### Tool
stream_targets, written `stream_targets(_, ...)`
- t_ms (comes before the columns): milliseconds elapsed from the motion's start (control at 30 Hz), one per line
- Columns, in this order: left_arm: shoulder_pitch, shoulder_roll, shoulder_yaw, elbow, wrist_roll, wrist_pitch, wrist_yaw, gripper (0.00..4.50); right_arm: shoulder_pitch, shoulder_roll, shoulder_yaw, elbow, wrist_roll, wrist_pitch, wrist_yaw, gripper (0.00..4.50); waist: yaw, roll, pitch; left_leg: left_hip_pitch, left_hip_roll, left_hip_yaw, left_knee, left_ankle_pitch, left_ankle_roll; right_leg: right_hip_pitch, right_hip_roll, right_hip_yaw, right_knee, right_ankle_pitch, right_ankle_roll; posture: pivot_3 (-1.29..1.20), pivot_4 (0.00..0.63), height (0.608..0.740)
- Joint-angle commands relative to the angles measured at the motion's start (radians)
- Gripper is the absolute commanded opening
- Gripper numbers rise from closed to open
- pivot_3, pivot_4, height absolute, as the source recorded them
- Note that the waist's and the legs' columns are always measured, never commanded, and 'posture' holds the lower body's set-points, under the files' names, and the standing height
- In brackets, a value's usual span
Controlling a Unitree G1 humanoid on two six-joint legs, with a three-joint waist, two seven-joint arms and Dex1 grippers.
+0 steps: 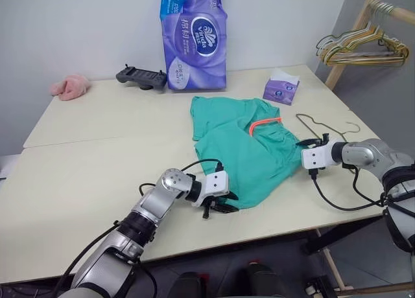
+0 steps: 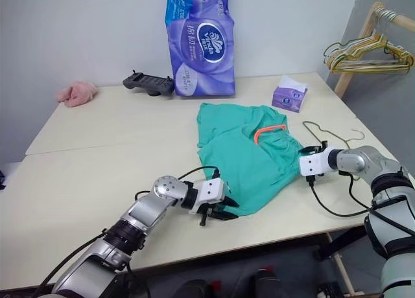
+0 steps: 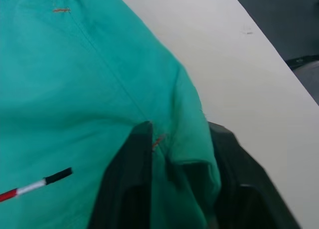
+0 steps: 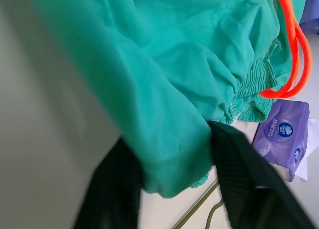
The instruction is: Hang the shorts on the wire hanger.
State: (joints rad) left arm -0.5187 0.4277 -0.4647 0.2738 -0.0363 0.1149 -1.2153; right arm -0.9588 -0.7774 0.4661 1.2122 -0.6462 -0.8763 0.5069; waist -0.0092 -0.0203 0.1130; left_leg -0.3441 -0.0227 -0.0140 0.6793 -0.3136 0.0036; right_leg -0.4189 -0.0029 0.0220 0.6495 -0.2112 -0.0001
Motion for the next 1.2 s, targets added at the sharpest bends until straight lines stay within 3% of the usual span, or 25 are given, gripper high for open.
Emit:
stream_targets(33,-0.006,0.033,0.013,0.039,0.02,-0.014,-0.015,0.32,-0.019,0.001,-0.022,0.005,0.025,0.003,-0.026,0.71,-0.001,0.0,0.0,0.0,0.0,0.0,0.0,0.0,0.0,0.0,0.0,0.0,0.0,0.0,0.0,0.05,0.074,0.74)
stream_targets(100,-0.011,0.043,0.018,0.048,0.022,-0.03,-0.015,0.0,-0.017,0.002,-0.026,0.001,0.033,-0.002,-0.02,0.04,-0.003,0.001,-0.001,0.001,0.0,0.0,0.0,0.0,0.0,0.0,0.0,0.0,0.0,0.0,0.0,0.05,0.058,0.74)
stream_targets(267,-0.027,0.05,0.049,0.082,0.027,-0.061,0.011,0.0,0.005,0.018,-0.059,-0.021,0.082,-0.004,-0.006,0.04,-0.009,0.001,-0.002,0.0,0.0,0.0,0.0,0.0,0.0,0.0,0.0,0.0,0.0,0.0,0.0,0.04,0.045,0.74)
stream_targets(367,-0.061,0.076,0.117,0.147,0.024,-0.089,0.07,0.0,0.048,0.063,-0.102,-0.085,0.186,0.01,0.089,0.04,-0.016,0.001,-0.006,0.0,0.0,-0.001,0.0,0.0,0.0,0.0,0.0,0.0,0.0,0.0,0.0,0.04,0.042,0.74)
stream_targets(533,-0.039,0.241,0.216,0.19,-0.017,-0.17,0.009,0.0,0.16,0.145,-0.167,-0.356,0.391,0.161,0.269,0.04,-0.033,0.001,-0.007,0.0,0.003,-0.002,-0.001,0.0,0.0,-0.002,0.001,-0.001,0.002,0.0,-0.001,0.05,0.053,0.74)
stream_targets(733,0.339,0.579,0.31,-0.092,-0.158,-0.165,-0.256,0.0,0.366,0.23,-0.143,-0.841,0.563,0.547,0.464,0.04,-0.018,0.002,-0.007,-0.001,0.004,-0.003,-0.002,-0.001,0.001,-0.007,0.0,-0.004,0.006,-0.002,-0.003,0.09,0.058,0.74)
stream_targets(833,0.609,0.731,0.406,-0.322,-0.287,-0.092,-0.353,0.0,0.478,0.158,-0.113,-1.129,0.68,0.783,0.641,0.04,0.011,0.002,-0.007,-0.003,0.003,-0.005,-0.002,-0.002,0.001,-0.008,-0.003,-0.006,0.006,-0.003,-0.002,0.13,0.062,0.74)
stream_targets(900,0.737,0.804,0.466,-0.415,-0.346,-0.064,-0.388,0.0,0.528,0.099,-0.102,-1.256,0.723,0.876,0.719,0.04,0.037,0.002,-0.007,-0.004,0.002,-0.006,-0.001,-0.002,0.001,-0.007,-0.005,-0.008,0.004,-0.004,-0.002,0.15,0.054,0.74)
stream_targets(967,0.824,0.926,0.524,-0.491,-0.491,0.058,-0.398,0.0,0.561,0.018,-0.11,-1.366,0.798,0.975,0.807,0.04,0.064,0.0,-0.007,-0.002,0.001,-0.009,-0.001,-0.002,0.001,-0.002,-0.005,-0.011,-0.002,-0.007,0.004,0.16,0.048,0.74)
stream_targets(1033,0.726,0.98,0.485,-0.477,-0.575,0.165,-0.399,0.0,0.531,-0.022,-0.116,-1.393,0.866,1.086,0.876,0.04,0.087,0.001,-0.008,-0.002,0.0,-0.011,0.002,-0.002,0.001,0.0,-0.006,-0.014,-0.003,-0.01,0.0,0.18,0.029,0.74)
stream_targets(1067,0.589,0.93,0.434,-0.42,-0.544,0.198,-0.399,0.0,0.486,-0.013,-0.111,-1.358,0.874,1.119,0.889,0.04,0.092,0.004,-0.01,0.001,0.0,-0.012,0.002,-0.001,0.002,0.0,-0.006,-0.015,-0.004,-0.01,0.0,0.19,0.022,0.74)
stream_targets(1100,0.434,0.858,0.378,-0.338,-0.49,0.215,-0.395,0.0,0.427,0.012,-0.103,-1.291,0.862,1.123,0.887,0.04,0.093,0.006,-0.011,0.005,0.0,-0.011,0.003,0.0,0.004,0.005,-0.006,-0.017,-0.004,-0.011,0.001,0.19,0.012,0.74)
stream_targets(1167,0.036,0.626,0.269,-0.012,-0.29,0.111,-0.297,0.0,0.243,0.11,-0.093,-1.044,0.804,1.066,0.845,0.04,0.1,0.013,-0.019,0.013,0.001,-0.009,0.002,0.001,0.006,0.014,-0.003,-0.026,-0.007,-0.011,0.001,0.19,0.005,0.74)
stream_targets(1200,-0.114,0.537,0.241,0.154,-0.204,0.018,-0.235,0.0,0.16,0.156,-0.094,-0.919,0.774,1.025,0.815,0.04,0.103,0.01,-0.02,0.014,0.001,-0.009,0.001,0.002,0.006,0.018,-0.002,-0.03,-0.008,-0.011,0.002,0.2,0.0,0.74)
